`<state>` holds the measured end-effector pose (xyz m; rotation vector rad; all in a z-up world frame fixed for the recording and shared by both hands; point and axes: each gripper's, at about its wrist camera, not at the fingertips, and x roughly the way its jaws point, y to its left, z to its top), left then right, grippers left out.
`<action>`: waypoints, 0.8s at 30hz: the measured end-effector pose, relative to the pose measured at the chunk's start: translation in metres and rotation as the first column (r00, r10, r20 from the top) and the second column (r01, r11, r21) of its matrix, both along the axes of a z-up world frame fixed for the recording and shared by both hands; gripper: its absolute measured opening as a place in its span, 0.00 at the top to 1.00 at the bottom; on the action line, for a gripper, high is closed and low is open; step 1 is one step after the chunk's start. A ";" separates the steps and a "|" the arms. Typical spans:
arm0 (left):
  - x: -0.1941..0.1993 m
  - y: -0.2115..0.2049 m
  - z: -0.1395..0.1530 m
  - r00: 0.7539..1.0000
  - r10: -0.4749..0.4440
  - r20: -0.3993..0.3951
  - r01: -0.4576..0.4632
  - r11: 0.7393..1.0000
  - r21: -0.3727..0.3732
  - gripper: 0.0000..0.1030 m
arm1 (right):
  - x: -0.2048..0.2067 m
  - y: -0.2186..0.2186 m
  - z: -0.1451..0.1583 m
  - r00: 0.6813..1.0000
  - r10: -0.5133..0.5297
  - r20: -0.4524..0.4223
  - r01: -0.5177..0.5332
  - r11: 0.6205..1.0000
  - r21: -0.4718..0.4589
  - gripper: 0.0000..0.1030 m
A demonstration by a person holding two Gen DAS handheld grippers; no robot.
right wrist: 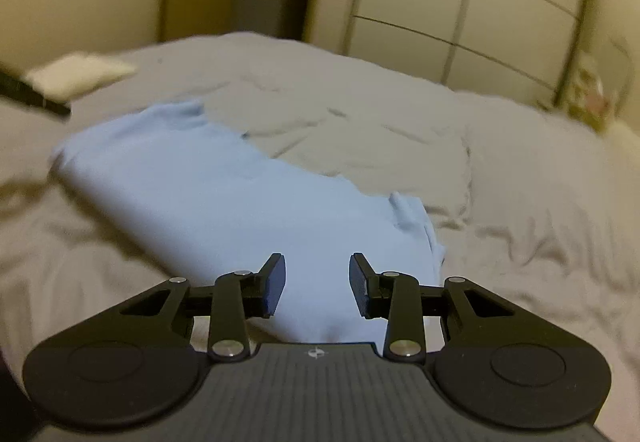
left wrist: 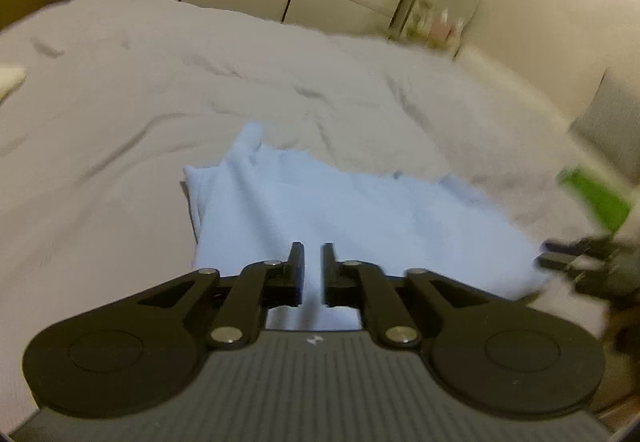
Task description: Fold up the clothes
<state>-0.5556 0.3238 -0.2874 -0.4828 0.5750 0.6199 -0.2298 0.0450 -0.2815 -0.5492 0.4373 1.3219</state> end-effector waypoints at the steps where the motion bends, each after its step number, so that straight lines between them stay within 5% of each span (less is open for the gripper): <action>1: 0.006 0.005 -0.012 0.998 0.024 -0.051 -0.024 1.000 0.005 0.90 | 0.005 0.003 -0.006 1.000 -0.021 -0.014 0.021 1.000 -0.016 0.65; 4: -0.015 0.026 -0.042 0.984 0.147 -0.103 -0.154 0.986 -0.062 0.97 | 0.026 0.004 -0.041 0.987 -0.158 -0.029 0.154 0.983 -0.101 0.65; 5: -0.028 0.027 -0.042 0.979 0.183 -0.094 -0.191 0.977 -0.090 0.98 | 0.040 -0.002 -0.045 0.974 -0.205 -0.099 0.197 0.977 -0.079 0.62; 8: -0.043 0.013 -0.023 0.964 0.241 -0.108 -0.245 0.969 -0.017 0.98 | 0.065 -0.014 -0.041 0.914 -0.337 -0.225 0.334 0.941 -0.054 0.57; 15: 0.026 -0.020 0.018 0.994 0.066 -0.093 -0.050 0.985 0.165 0.94 | 0.053 -0.004 -0.001 0.897 -0.341 -0.280 0.375 0.924 0.075 0.56; 20: 0.051 0.004 -0.034 0.971 0.110 -0.213 -0.092 0.992 0.091 0.87 | 0.058 0.034 -0.028 0.900 -0.317 -0.300 0.334 0.943 0.003 0.61; 23: 0.030 0.004 -0.042 0.967 0.174 -0.186 -0.167 0.985 0.051 0.95 | 0.082 0.024 -0.052 0.836 -0.447 -0.318 0.456 0.888 -0.050 0.63; 24: 0.025 0.001 -0.040 0.961 0.197 -0.191 -0.190 0.980 0.053 0.95 | 0.090 0.016 -0.056 0.803 -0.487 -0.345 0.499 0.865 -0.060 0.57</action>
